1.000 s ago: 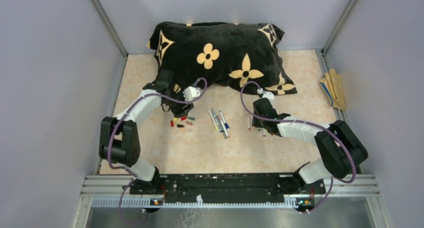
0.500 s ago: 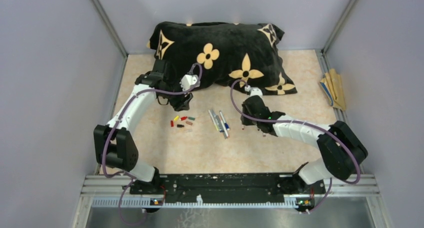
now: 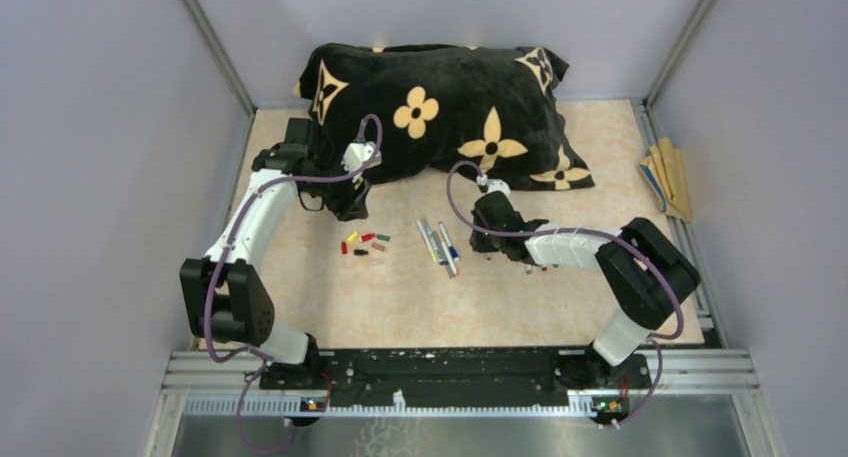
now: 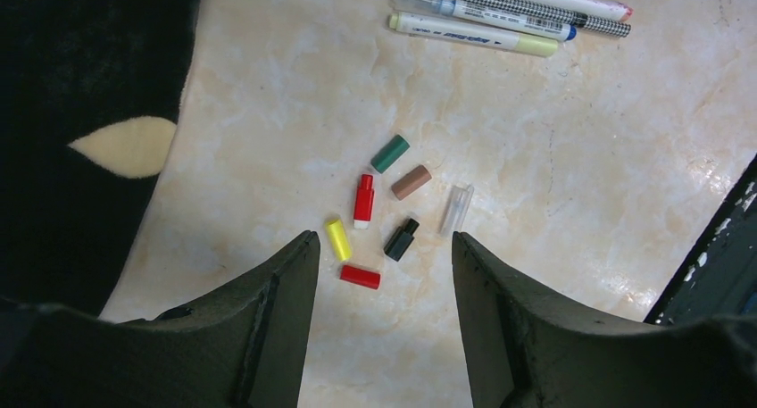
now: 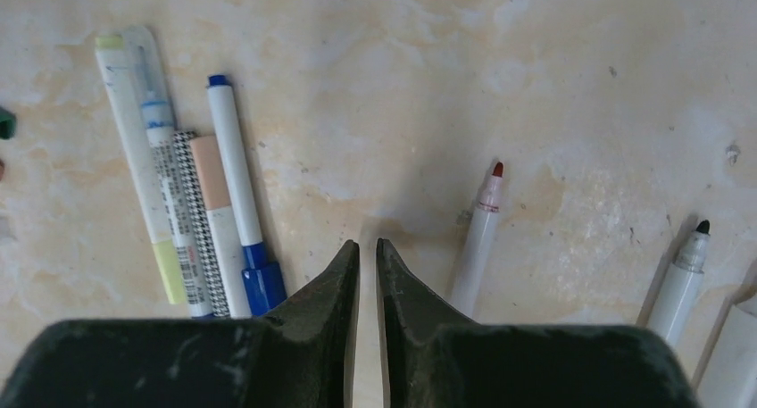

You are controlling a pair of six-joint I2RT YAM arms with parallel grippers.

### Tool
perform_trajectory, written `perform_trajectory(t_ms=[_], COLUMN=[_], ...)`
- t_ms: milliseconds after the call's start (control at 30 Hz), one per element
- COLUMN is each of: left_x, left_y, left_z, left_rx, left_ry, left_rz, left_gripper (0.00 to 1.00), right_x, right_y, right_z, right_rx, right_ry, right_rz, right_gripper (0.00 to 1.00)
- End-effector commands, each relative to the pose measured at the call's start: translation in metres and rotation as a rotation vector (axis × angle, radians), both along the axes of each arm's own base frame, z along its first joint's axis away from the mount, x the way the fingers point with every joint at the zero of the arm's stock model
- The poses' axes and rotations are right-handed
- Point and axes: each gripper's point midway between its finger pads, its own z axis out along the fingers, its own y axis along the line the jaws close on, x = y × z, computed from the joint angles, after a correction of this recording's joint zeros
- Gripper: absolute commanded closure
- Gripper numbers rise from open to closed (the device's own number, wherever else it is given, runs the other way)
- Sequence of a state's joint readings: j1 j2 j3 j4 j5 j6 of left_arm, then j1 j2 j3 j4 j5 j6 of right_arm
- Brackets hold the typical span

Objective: Open the pen caps

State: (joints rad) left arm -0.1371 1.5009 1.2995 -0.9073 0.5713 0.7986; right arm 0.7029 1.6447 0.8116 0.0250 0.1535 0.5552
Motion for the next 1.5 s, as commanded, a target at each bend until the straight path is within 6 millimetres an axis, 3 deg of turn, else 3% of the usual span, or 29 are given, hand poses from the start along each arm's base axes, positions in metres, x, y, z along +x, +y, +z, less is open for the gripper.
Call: perform_trajectory(t_ms=[0,300,767,1000,1133,1267,1400,1433,1467], left_x=[-0.003,-0.008,-0.012,-0.013,-0.01,-0.007,-0.004,-0.004,-0.004], left_y=[-0.002,-0.002,-0.004,-0.006,-0.004,0.001,0.006,0.007,0.008], left_z=[0.015,0.014,0.011,0.012,0.013,0.015,0.019,0.02,0.02], left_rx=[-0.045,-0.056,-0.067,-0.083,-0.079,-0.067,-0.06,-0.06,-0.06], left_ry=[-0.006,-0.001,0.02,0.031,0.031,0.039,0.035,0.031,0.031], left_rz=[0.002,-0.003,-0.01,-0.008,0.008,0.034,0.055,0.059,0.062], left_gripper=[0.37,0.37,0.37,0.37,0.35,0.21,0.14,0.03,0.02], right_x=[0.004,-0.002,-0.005,0.001,0.003,0.001,0.005,0.006,0.008], right_y=[-0.017,-0.077,-0.105,-0.083,-0.052,-0.011,0.027,0.036,0.044], right_z=[-0.001,-0.004,0.007,0.031,0.05,0.052,0.05,0.048,0.047], right_rx=[0.005,-0.037,-0.067,-0.035,-0.02,-0.01,-0.011,-0.012,-0.012], right_ry=[-0.024,-0.03,-0.061,-0.115,-0.16,-0.154,-0.146,-0.142,-0.141], right_rz=[-0.064,-0.185,-0.227,-0.14,-0.068,0.025,0.102,0.119,0.13], right_gripper=[0.88,0.89,0.89,0.81,0.75,0.72,0.71,0.7,0.7])
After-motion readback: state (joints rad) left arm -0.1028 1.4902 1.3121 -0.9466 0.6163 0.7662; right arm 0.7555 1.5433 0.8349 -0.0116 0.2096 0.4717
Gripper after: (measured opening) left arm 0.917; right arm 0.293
